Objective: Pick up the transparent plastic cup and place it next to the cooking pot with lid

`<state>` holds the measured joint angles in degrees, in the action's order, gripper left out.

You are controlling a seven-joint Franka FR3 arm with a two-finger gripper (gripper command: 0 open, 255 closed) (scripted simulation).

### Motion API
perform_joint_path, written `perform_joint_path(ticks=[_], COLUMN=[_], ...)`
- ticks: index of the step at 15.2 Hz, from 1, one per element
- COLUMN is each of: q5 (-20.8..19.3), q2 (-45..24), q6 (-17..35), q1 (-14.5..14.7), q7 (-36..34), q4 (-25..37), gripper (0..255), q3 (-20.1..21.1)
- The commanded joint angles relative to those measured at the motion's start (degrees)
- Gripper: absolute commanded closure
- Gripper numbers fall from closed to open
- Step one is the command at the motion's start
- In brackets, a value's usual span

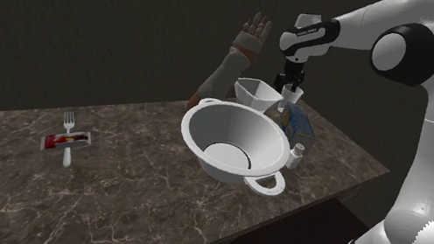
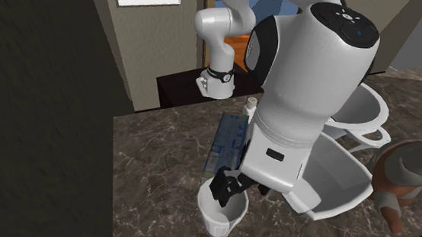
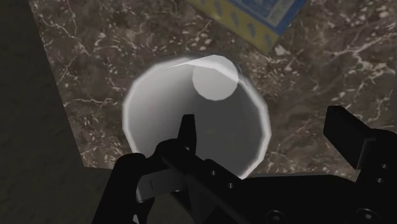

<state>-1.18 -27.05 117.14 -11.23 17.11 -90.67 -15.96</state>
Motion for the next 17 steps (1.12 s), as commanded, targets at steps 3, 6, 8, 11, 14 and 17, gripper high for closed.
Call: perform_joint_path(ticks=[3, 6, 8, 11, 14, 17], q5=[0.2, 0.2, 0.2, 0.2, 0.2, 0.2], q2=[-0.9, -0.9, -0.9, -0.9, -0.9, -0.9], q6=[1.5, 1.5, 1.5, 1.5, 1.5, 1.5], q1=[-0.2, -0.2, -0.2, -0.2, -0.2, -0.2], q7=[0.1, 0.1, 0.1, 0.1, 0.1, 0.1], q4=[-0.6, -0.6, -0.6, -0.6, -0.6, -0.5], gripper=[0, 0, 0, 255, 255, 255], q3=[0.1, 0.1, 0.1, 0.1, 0.1, 0.1])
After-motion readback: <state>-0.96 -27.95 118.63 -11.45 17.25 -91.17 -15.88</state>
